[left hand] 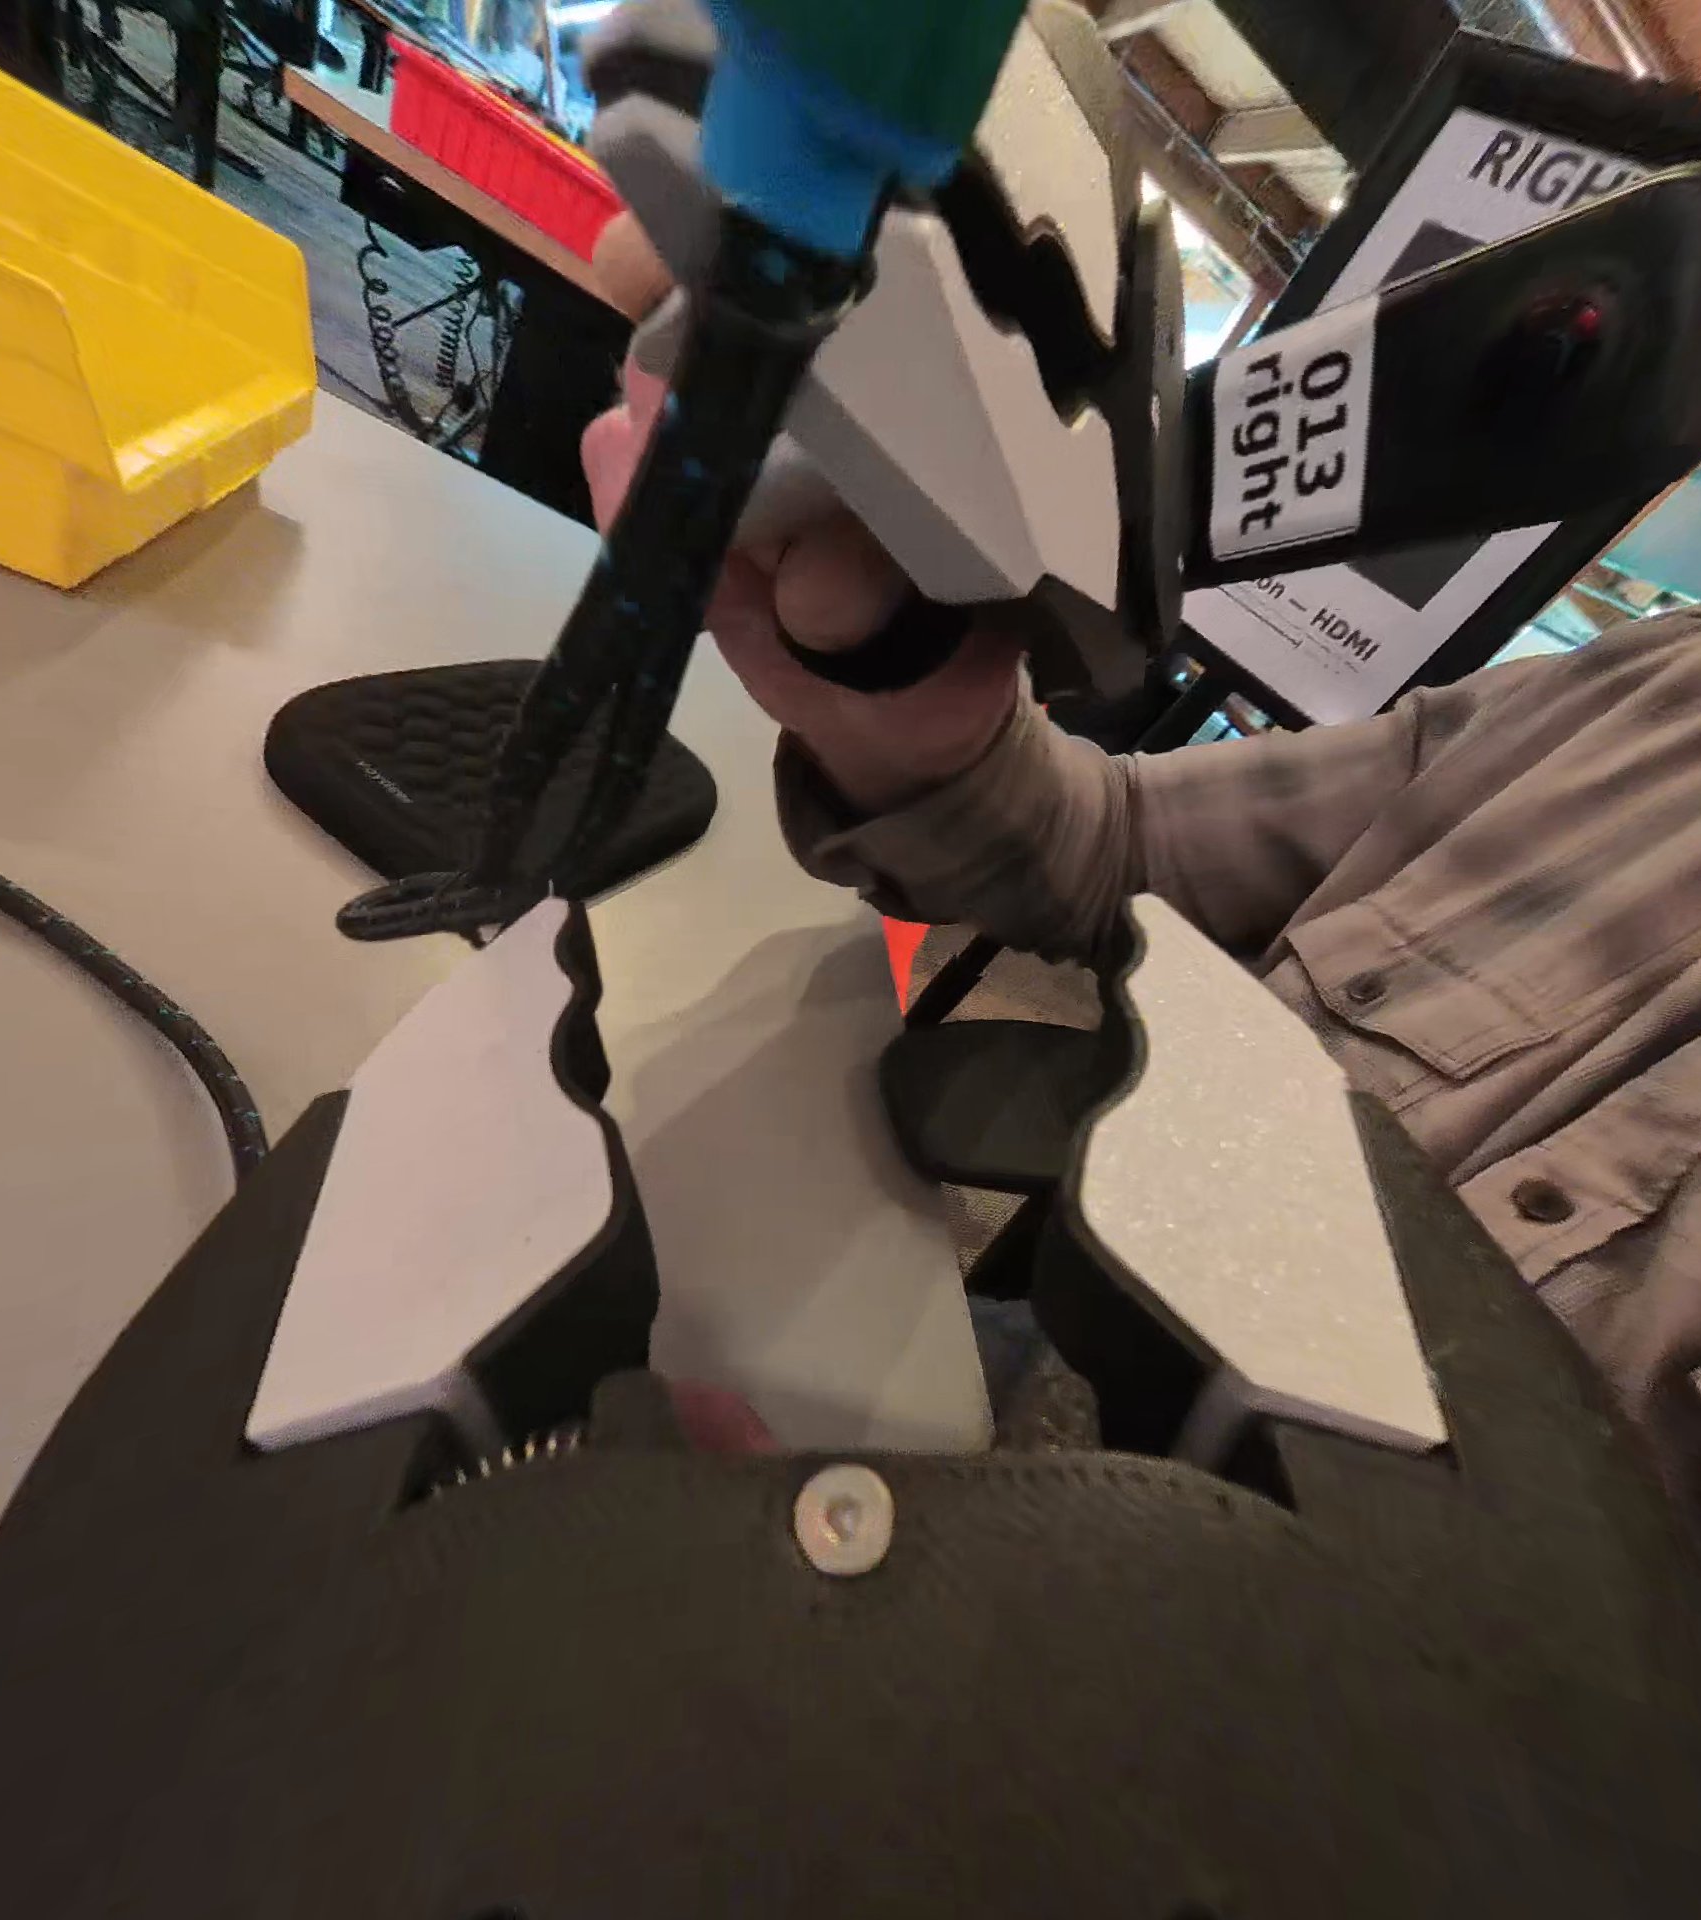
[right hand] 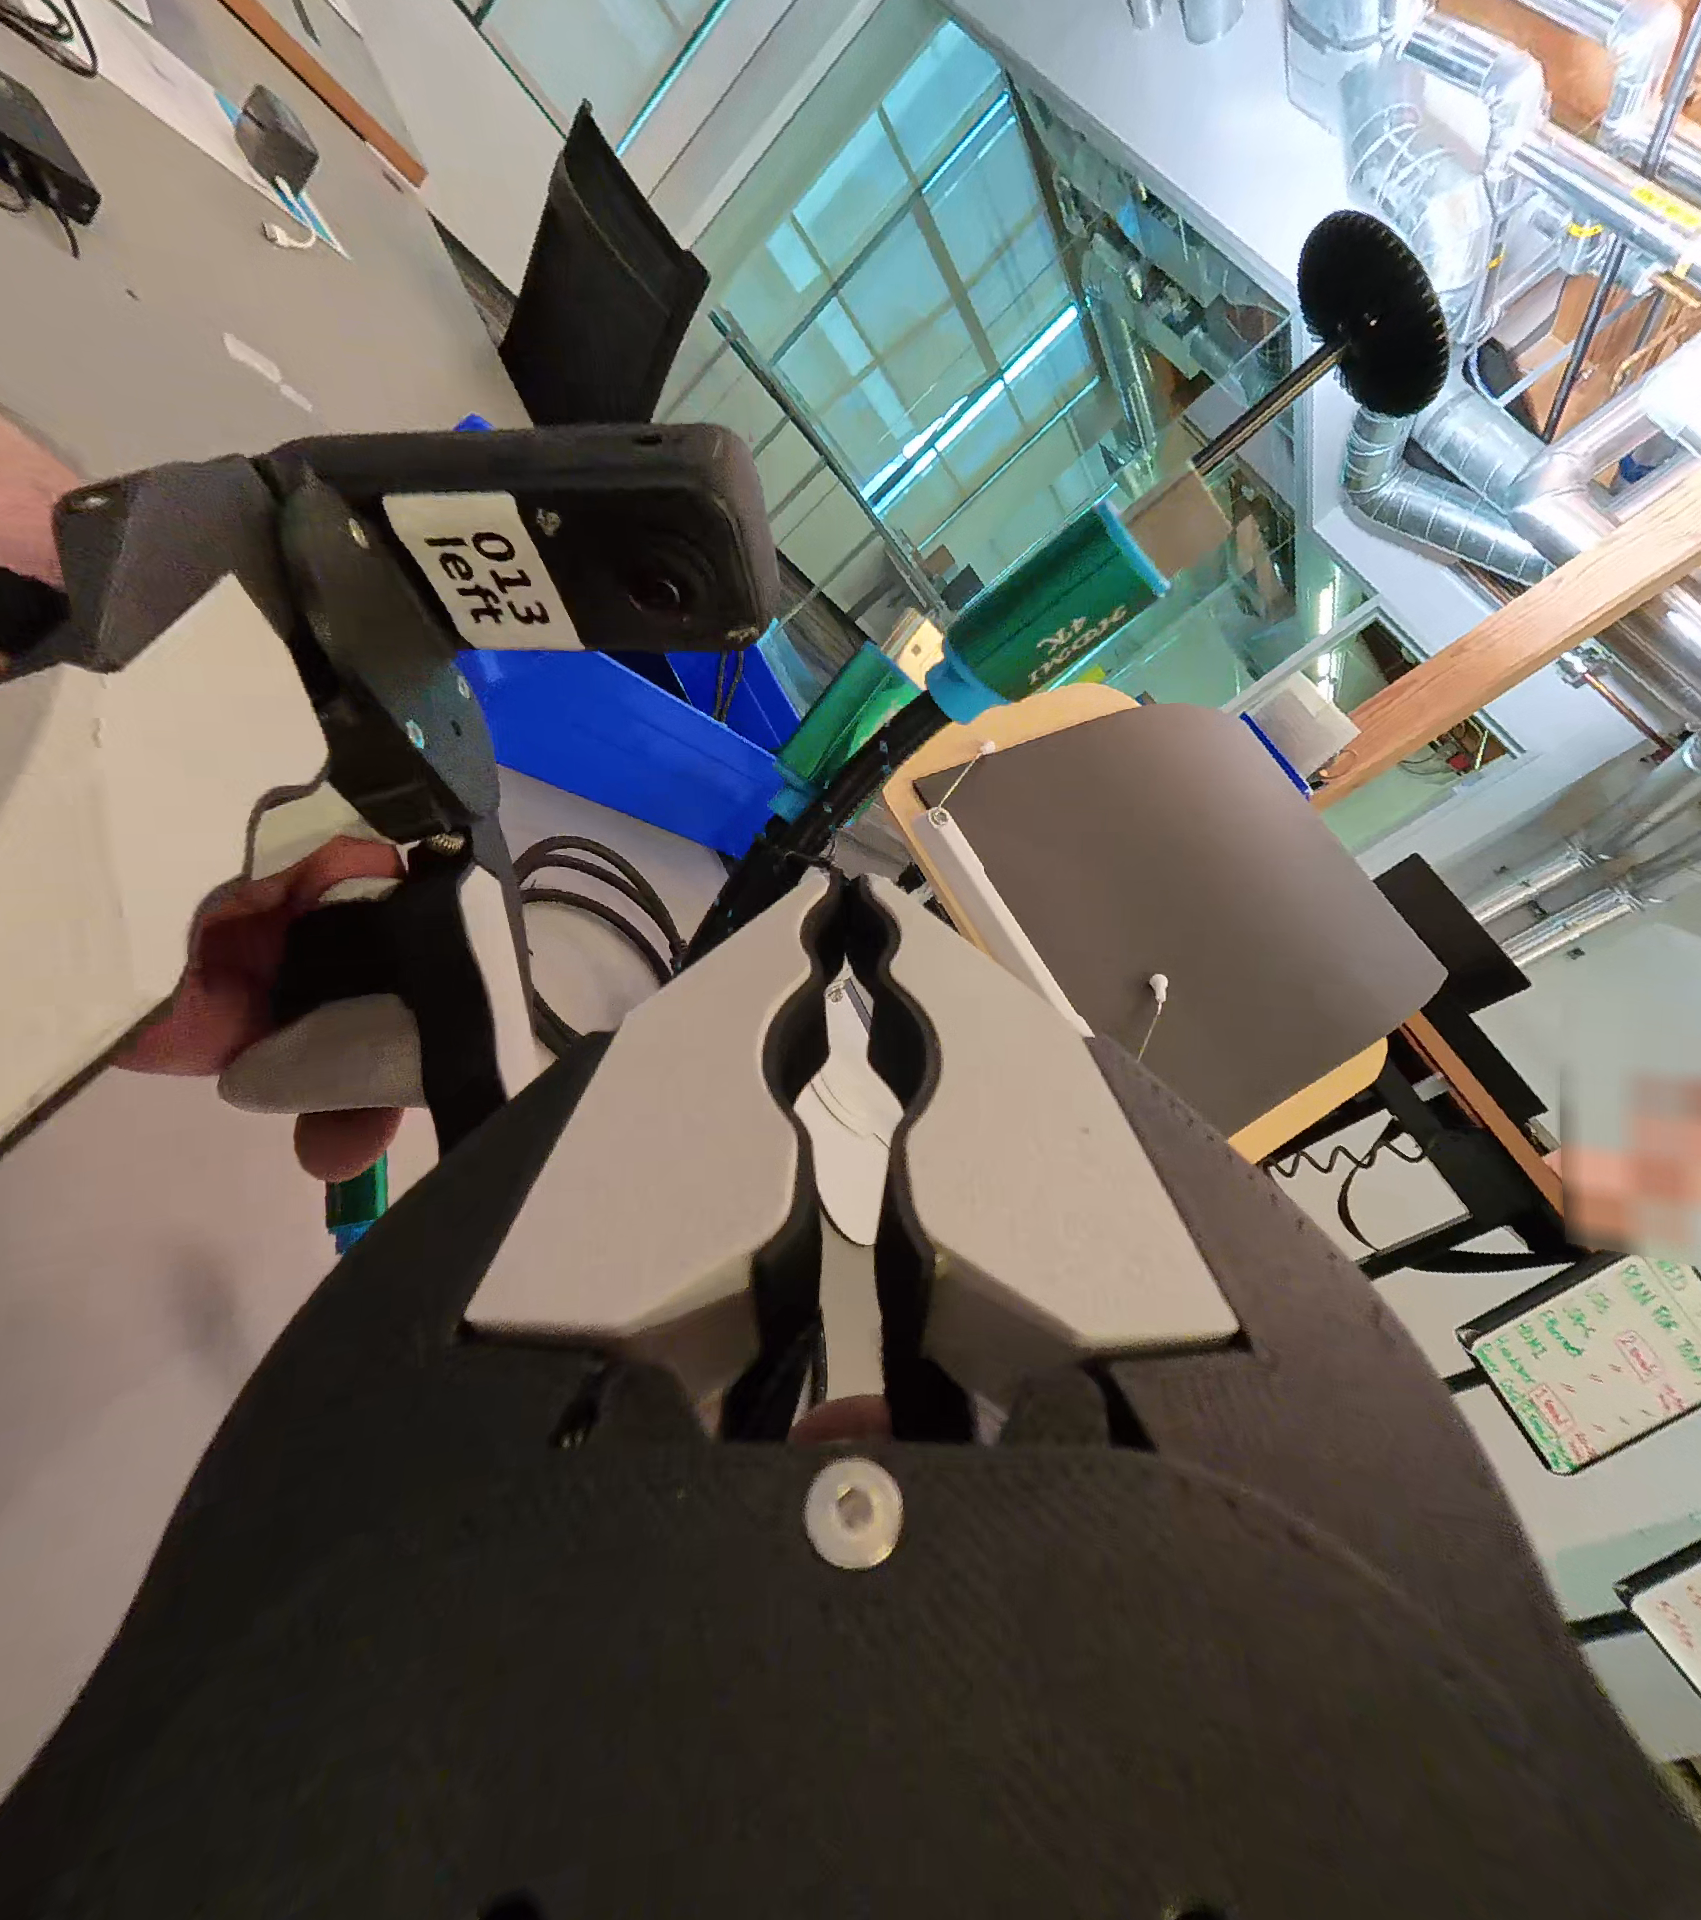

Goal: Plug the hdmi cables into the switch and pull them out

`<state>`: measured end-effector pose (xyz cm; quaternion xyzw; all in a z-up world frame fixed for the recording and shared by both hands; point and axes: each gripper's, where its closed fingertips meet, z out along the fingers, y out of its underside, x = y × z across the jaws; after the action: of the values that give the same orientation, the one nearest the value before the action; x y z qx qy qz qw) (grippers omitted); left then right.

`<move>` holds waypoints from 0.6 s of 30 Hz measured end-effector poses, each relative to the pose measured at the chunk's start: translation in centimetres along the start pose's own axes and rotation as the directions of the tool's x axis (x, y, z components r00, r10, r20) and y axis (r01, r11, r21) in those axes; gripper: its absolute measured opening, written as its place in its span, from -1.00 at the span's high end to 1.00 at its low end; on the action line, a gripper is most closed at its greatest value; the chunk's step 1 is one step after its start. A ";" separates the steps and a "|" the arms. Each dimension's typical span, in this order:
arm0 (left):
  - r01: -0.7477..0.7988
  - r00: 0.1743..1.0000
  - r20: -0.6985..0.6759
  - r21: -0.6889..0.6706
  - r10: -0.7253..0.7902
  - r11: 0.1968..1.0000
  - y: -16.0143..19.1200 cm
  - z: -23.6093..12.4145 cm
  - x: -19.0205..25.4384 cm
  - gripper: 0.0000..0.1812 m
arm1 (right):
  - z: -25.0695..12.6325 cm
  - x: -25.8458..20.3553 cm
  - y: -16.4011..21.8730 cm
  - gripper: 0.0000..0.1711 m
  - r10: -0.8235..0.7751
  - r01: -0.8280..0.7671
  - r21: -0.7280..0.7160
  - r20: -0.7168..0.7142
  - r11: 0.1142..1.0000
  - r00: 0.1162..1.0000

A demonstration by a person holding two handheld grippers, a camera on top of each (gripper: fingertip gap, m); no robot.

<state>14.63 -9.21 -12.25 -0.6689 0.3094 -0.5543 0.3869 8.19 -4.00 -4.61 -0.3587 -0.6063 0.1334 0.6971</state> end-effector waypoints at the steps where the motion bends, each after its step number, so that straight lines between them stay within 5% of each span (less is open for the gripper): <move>1: -0.001 1.000 0.000 -0.006 0.001 1.000 0.3 0.0 0.0 -0.01 | 0.0 0.1 0.1 1.00 0.004 -0.004 -0.003 0.000 1.000 1.000; 10: -0.196 0.918 0.356 0.025 0.174 0.980 0.0 0.5 -1.7 -0.01 | -0.1 0.0 0.3 1.00 0.065 -0.065 0.003 0.002 0.998 0.998; 18: -0.341 0.829 0.504 0.114 0.242 0.933 -2.3 0.7 -3.3 0.83 | -0.5 -0.8 -1.3 1.00 0.092 -0.093 0.027 0.022 0.995 0.996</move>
<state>14.65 -5.17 -12.02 -0.6880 0.2451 -0.3324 0.5968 8.15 -5.56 -4.31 -0.3751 -0.5943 0.1778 0.6889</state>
